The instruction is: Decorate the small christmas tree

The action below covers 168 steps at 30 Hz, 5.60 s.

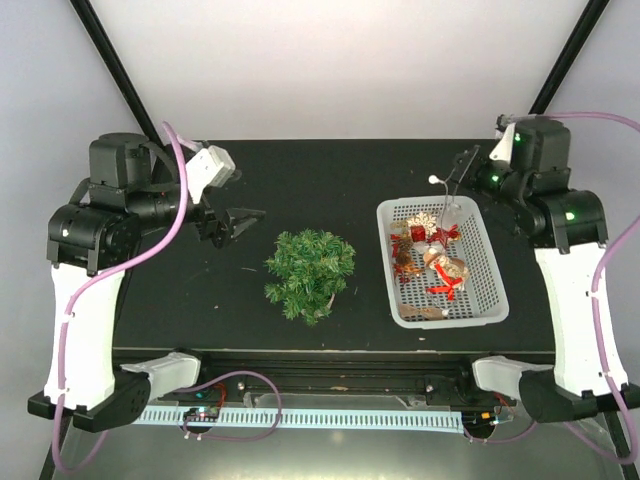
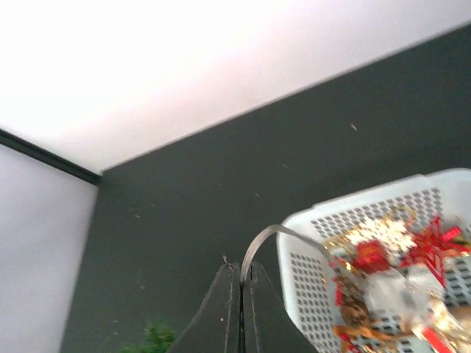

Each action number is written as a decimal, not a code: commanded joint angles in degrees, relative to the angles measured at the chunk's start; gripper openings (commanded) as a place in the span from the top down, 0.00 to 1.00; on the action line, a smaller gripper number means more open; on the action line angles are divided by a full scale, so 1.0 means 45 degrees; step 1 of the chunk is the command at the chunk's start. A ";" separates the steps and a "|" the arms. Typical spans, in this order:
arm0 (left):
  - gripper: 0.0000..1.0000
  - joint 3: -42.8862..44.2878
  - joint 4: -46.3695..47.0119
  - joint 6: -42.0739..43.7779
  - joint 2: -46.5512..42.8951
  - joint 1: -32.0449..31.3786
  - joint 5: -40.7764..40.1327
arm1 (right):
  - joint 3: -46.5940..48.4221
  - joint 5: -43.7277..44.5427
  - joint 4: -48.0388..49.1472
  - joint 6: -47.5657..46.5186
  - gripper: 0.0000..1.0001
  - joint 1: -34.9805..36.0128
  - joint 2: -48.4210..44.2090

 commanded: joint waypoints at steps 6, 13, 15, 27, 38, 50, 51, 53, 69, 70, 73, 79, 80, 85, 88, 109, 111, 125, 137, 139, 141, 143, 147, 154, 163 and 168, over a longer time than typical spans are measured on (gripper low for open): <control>0.01 0.1248 0.0880 -0.0914 0.0946 -0.1775 0.2522 | 0.2525 -0.1928 0.2175 0.0471 0.99 0.0104 -0.0246; 0.01 0.1401 0.2671 -0.1521 0.1844 -0.3102 0.2150 | 0.4813 -0.3314 0.3431 0.1743 0.99 0.0103 0.0605; 0.01 0.1374 0.3204 -0.1498 0.2094 -0.3643 0.1691 | 0.5315 -0.3573 0.3853 0.2144 0.99 0.0103 0.0827; 0.01 -0.2036 0.9335 -0.2876 0.2705 -0.5616 -0.0316 | 0.7069 -0.4672 0.6321 0.5190 0.99 -0.0011 0.1948; 0.01 -0.2401 1.0290 -0.2754 0.4410 -0.7031 0.0050 | 0.7629 -0.5699 0.7983 0.7798 0.99 -0.0891 0.2332; 0.01 -0.1733 1.1878 -0.3797 0.6360 -0.7999 0.1221 | 0.6951 -0.6172 0.9140 0.9152 0.99 -0.1529 0.2025; 0.01 -0.1614 1.1987 -0.3888 0.6500 -0.8075 0.1264 | 0.6880 -0.6200 0.9272 0.9263 0.99 -0.1588 0.2003; 0.01 -0.1333 1.2143 -0.4088 0.6821 -0.8221 0.1239 | 0.6735 -0.6286 0.9471 0.9495 0.99 -0.1658 0.1964; 0.01 -0.0018 1.3370 -0.5172 0.8699 -0.8750 0.0139 | 0.5269 -0.6754 1.0352 1.0216 0.99 -0.1972 0.1356; 0.01 0.0006 1.3416 -0.5161 0.8770 -0.8750 0.0164 | 0.5263 -0.6798 1.0384 1.0265 0.99 -0.2004 0.1373; 0.12 0.0124 1.3484 -0.5231 0.8977 -0.8769 0.0504 | 0.5233 -0.6884 1.0399 1.0315 0.99 -0.2073 0.1352; 0.25 0.0121 1.3393 -0.5237 0.9146 -0.8848 0.0394 | 0.4900 -0.6983 1.0780 1.0607 0.99 -0.2182 0.1221; 0.20 0.0119 1.3367 -0.5157 0.9148 -0.8858 0.0216 | 0.4892 -0.7002 1.0845 1.0654 0.99 -0.2194 0.1224; 0.54 0.0256 1.3443 -0.4927 0.9150 -0.8848 0.0026 | 0.4756 -0.7065 1.0962 1.0731 0.99 -0.2204 0.1238; 0.93 0.0314 1.3315 -0.4878 0.9126 -0.8848 0.0269 | 0.4437 -0.7046 1.1183 1.0884 0.99 -0.2221 0.1137; 0.98 -0.0951 1.0238 -0.3180 0.6228 -0.7397 0.1055 | 0.3055 -0.7681 1.1963 1.1306 0.99 -0.2783 0.0731; 0.98 -0.1022 0.9698 -0.2813 0.5651 -0.7013 0.1417 | 0.2948 -0.7933 1.2020 1.1341 0.99 -0.2772 0.0699; 0.98 -0.1092 0.6579 0.0510 0.1324 -0.6561 0.1611 | 0.1719 -0.8903 1.0274 0.9392 0.99 -0.2758 -0.0647; 0.98 -0.3371 0.6547 0.1479 -0.2303 -0.6554 0.0675 | 0.0104 -0.8806 0.9720 0.8720 0.99 -0.2749 -0.1684; 0.98 -0.3956 0.6258 0.1732 -0.2825 -0.6559 0.0425 | -0.0336 -0.8803 0.9670 0.8638 0.99 -0.2716 -0.1926; 0.98 -0.4530 0.6141 0.1900 -0.3301 -0.6550 0.0110 | -0.0770 -0.8762 0.9556 0.8441 0.99 -0.2686 -0.2145; 0.99 -0.5161 0.6240 0.1741 -0.3768 -0.6544 -0.0350 | -0.0982 -0.8653 0.9191 0.8004 0.99 -0.2606 -0.2301; 0.98 -0.6444 0.6618 0.1109 -0.4606 -0.6344 -0.0867 | -0.1088 -0.8523 0.8476 0.7342 0.99 -0.2523 -0.2488; 0.98 -0.8220 0.7585 0.0765 -0.5334 -0.5971 -0.1326 | -0.1485 -0.8419 0.8290 0.7059 0.99 -0.2436 -0.2643; 0.98 -0.9410 0.9024 0.0805 -0.5382 -0.5338 -0.2102 | -0.1721 -0.8414 0.8290 0.6951 0.99 -0.2384 -0.2717; 0.98 -0.9486 0.9176 0.1105 -0.5401 -0.4925 -0.2369 | -0.1946 -0.8394 0.8334 0.6912 0.99 -0.2385 -0.2847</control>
